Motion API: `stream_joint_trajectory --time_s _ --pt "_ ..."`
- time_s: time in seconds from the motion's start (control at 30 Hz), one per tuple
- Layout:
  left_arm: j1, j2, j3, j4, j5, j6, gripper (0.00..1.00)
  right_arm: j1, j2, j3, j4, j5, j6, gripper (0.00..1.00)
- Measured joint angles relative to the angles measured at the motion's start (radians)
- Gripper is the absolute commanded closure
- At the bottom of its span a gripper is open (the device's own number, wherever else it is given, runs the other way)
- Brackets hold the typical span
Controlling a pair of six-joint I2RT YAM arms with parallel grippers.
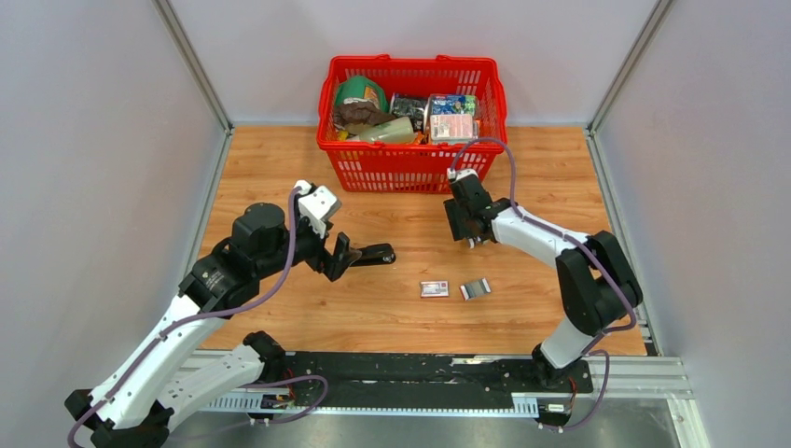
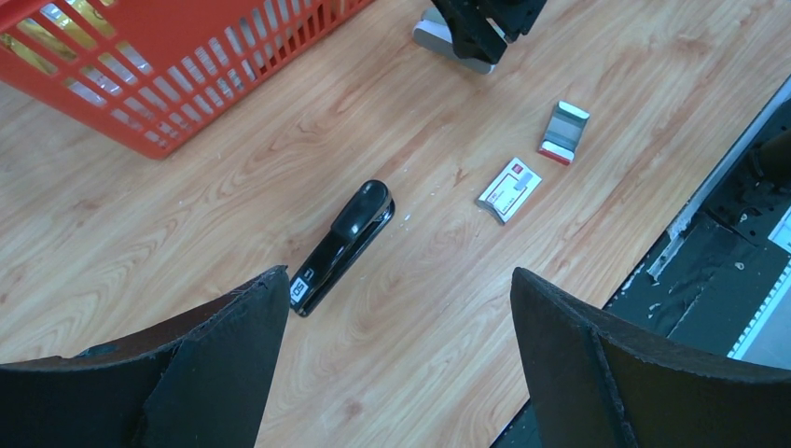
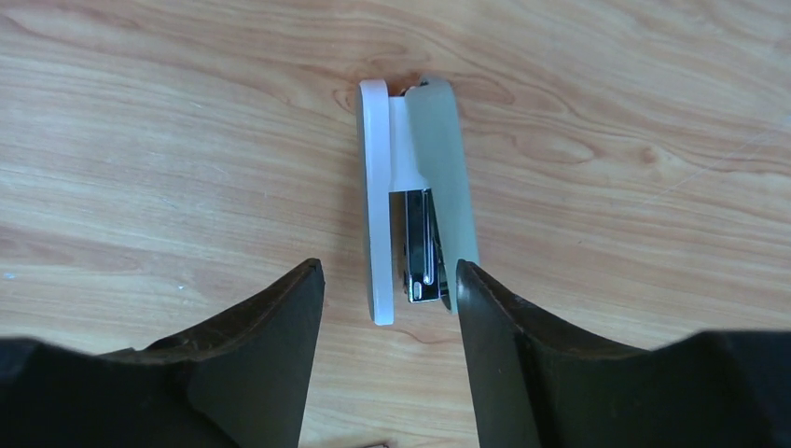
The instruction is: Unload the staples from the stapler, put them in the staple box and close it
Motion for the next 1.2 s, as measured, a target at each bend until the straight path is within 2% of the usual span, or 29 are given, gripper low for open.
stream_joint_trajectory --time_s 0.2,0.57,0.87,1.07,1.2 --pt "0.0 0.0 -0.014 0.004 0.0 0.002 0.05 0.0 0.068 0.001 -0.006 -0.011 0.014 0.56" --pt "0.0 0.003 -0.031 0.013 0.0 0.017 0.05 0.0 0.114 0.014 -0.002 -0.049 0.025 0.7" --pt "0.0 0.005 -0.04 0.017 -0.001 0.019 0.05 0.0 0.13 0.027 -0.008 -0.051 0.028 0.99" --pt "0.0 0.005 -0.04 0.017 -0.001 0.019 0.05 0.011 0.123 0.027 -0.027 -0.031 0.027 1.0" --pt "0.0 0.007 -0.04 0.017 -0.001 0.018 0.05 0.056 0.06 0.027 -0.085 -0.015 0.011 1.0"
